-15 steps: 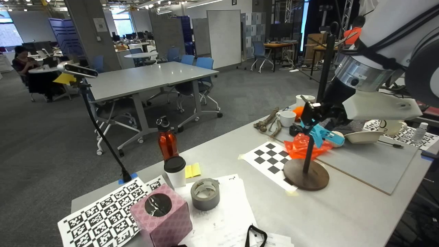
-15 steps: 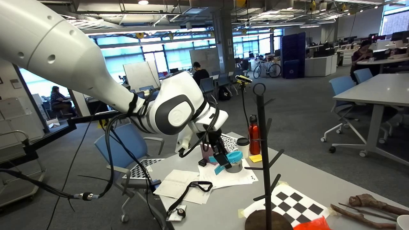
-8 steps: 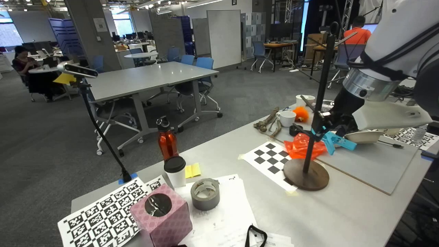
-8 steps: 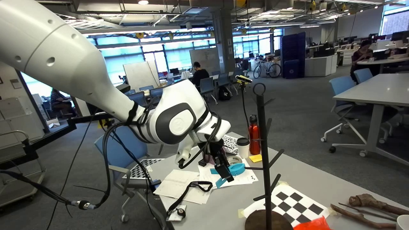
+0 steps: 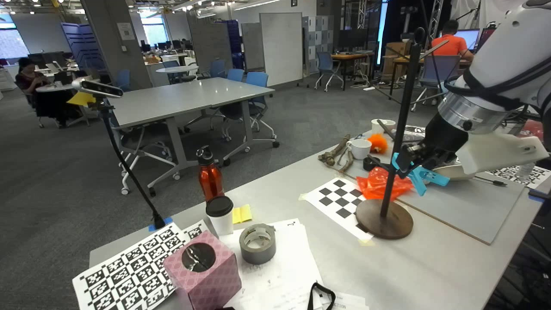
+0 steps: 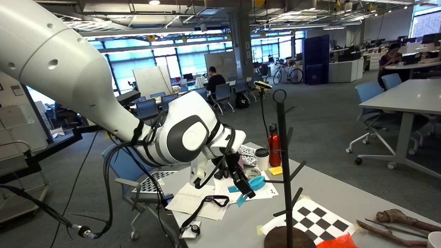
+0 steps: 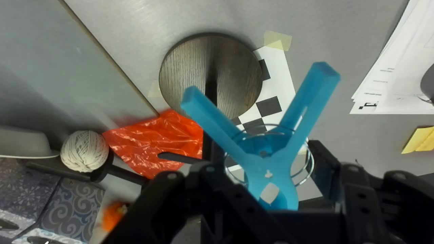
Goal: Pick up the peg and hang it on the black stand
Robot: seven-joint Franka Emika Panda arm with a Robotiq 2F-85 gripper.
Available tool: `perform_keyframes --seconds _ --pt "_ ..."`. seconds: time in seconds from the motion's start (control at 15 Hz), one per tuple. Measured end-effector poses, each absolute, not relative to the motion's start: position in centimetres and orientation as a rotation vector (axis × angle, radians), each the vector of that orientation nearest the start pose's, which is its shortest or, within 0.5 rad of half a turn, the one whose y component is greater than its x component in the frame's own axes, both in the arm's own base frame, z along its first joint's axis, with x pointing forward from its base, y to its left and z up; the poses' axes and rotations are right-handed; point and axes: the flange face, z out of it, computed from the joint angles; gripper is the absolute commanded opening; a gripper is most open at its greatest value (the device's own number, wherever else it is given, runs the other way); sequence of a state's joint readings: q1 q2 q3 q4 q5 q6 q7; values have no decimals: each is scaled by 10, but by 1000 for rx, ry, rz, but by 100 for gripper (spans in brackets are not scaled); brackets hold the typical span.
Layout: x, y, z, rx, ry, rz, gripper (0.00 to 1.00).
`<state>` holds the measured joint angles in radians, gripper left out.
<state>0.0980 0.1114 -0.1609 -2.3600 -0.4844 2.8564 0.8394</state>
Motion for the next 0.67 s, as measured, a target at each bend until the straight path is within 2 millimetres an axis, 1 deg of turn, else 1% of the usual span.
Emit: perform_keyframes --seconds 0.13,0.2,0.4,0.6,0.67 --pt "533 -10 317 -3080 637 -742 37" --pt "530 -12 315 -3093 611 -748 62" --pt "521 -13 308 -3115 578 -720 62" --pt "520 -13 308 -3115 577 -719 62" --pt "520 -13 308 -3115 577 -719 37"
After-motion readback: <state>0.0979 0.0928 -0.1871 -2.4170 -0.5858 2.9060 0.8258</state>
